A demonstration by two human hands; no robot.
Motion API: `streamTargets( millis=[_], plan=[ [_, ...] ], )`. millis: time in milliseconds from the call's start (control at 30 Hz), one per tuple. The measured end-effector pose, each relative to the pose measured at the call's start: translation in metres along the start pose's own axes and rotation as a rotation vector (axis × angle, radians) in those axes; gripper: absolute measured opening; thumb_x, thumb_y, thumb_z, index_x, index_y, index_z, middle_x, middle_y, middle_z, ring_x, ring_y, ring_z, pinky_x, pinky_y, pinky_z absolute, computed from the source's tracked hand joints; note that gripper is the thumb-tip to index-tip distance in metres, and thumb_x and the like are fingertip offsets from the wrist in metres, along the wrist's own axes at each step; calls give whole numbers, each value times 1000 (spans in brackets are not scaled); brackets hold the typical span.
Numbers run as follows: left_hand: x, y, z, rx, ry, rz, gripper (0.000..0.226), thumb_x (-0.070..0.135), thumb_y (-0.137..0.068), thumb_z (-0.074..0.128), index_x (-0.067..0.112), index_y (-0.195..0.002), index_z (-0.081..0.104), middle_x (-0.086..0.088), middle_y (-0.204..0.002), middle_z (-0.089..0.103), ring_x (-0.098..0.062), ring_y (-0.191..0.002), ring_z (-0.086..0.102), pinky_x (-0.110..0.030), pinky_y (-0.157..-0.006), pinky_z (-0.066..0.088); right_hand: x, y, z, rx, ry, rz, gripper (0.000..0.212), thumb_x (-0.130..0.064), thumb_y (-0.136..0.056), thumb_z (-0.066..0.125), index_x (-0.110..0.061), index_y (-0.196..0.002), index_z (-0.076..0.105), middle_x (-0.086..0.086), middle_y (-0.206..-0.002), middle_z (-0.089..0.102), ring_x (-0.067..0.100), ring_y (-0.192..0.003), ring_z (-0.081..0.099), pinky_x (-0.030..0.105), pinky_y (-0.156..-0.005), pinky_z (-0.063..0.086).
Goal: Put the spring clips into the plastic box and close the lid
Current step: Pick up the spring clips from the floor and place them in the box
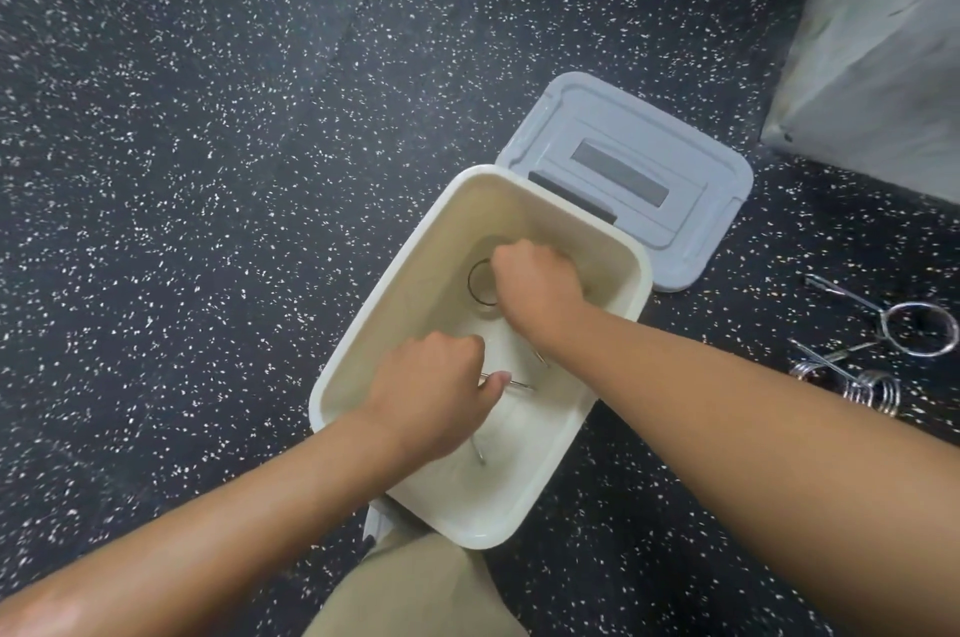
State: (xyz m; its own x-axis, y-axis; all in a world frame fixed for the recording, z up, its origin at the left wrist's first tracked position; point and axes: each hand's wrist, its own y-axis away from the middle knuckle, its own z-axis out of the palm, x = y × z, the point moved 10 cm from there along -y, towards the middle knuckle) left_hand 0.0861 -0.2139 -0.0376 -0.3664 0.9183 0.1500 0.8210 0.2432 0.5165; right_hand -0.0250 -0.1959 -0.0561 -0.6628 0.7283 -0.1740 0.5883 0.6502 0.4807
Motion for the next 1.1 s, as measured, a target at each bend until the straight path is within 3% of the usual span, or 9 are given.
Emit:
streamTargets(
  millis=[200, 367, 433, 500, 600, 767, 933, 1100],
  plan=[
    [1, 1, -6, 8, 24, -12, 45, 56, -97, 42, 16, -92, 60, -5, -81, 68, -31, -79, 64, -38, -66, 52, 7, 1, -10, 20, -114, 23, 18, 1, -84, 57, -12, -74, 51, 6, -68, 48, 32, -75, 58, 32, -60, 41],
    [6, 1, -22, 56, 53, 8, 44, 58, -97, 41, 18, -88, 59, -2, -74, 65, -28, -74, 63, -38, -64, 53, 22, 15, -27, 62, -375, 77, 27, -13, -89, 56, -9, -63, 53, 6, -64, 53, 31, -65, 56, 27, -47, 34],
    [13, 1, -30, 74, 68, 25, 43, 57, -97, 41, 19, -86, 58, 1, -71, 62, -29, -73, 63, -35, -60, 50, 32, 25, -48, 115, -429, 73, 25, -19, -89, 56, -8, -67, 63, 6, -67, 61, 29, -66, 60, 29, -48, 38],
    [20, 1, -38, 82, 86, 32, 42, 57, -97, 41, 20, -85, 57, 3, -68, 58, -29, -74, 63, -34, -59, 47, 43, 39, -73, 159, -471, 36, 27, -21, -89, 56, -9, -73, 72, 7, -73, 70, 27, -73, 66, 35, -61, 52],
    [35, 1, -52, 107, 120, 63, 43, 59, -96, 41, 21, -84, 58, 3, -70, 64, -27, -73, 64, -36, -64, 54, 73, 70, -107, 173, -470, 16, 25, -24, -93, 56, -15, -80, 76, 0, -78, 75, 20, -77, 70, 37, -74, 57],
    [72, 0, -77, 167, 121, 167, 42, 59, -96, 41, 24, -80, 58, 5, -68, 64, -19, -66, 62, -33, -60, 53, 164, 122, -150, 227, -346, 117, 23, -27, -94, 61, -21, -77, 75, -8, -68, 74, 13, -71, 71, 28, -71, 55],
    [112, -2, -94, 179, 75, 265, 43, 63, -95, 39, 26, -81, 56, 5, -67, 63, -21, -67, 61, -33, -58, 50, 247, 174, -143, 232, -404, 258, 23, -25, -95, 64, -21, -75, 74, -8, -65, 76, 13, -64, 75, 43, -74, 61],
    [175, -3, -90, 153, -19, 412, 42, 62, -96, 38, 27, -85, 57, 6, -66, 59, -19, -62, 59, -34, -58, 49, 294, 233, -107, 222, -453, 419, 25, -27, -96, 64, -24, -74, 74, -21, -66, 74, 4, -60, 71, 29, -69, 57]
  ],
)
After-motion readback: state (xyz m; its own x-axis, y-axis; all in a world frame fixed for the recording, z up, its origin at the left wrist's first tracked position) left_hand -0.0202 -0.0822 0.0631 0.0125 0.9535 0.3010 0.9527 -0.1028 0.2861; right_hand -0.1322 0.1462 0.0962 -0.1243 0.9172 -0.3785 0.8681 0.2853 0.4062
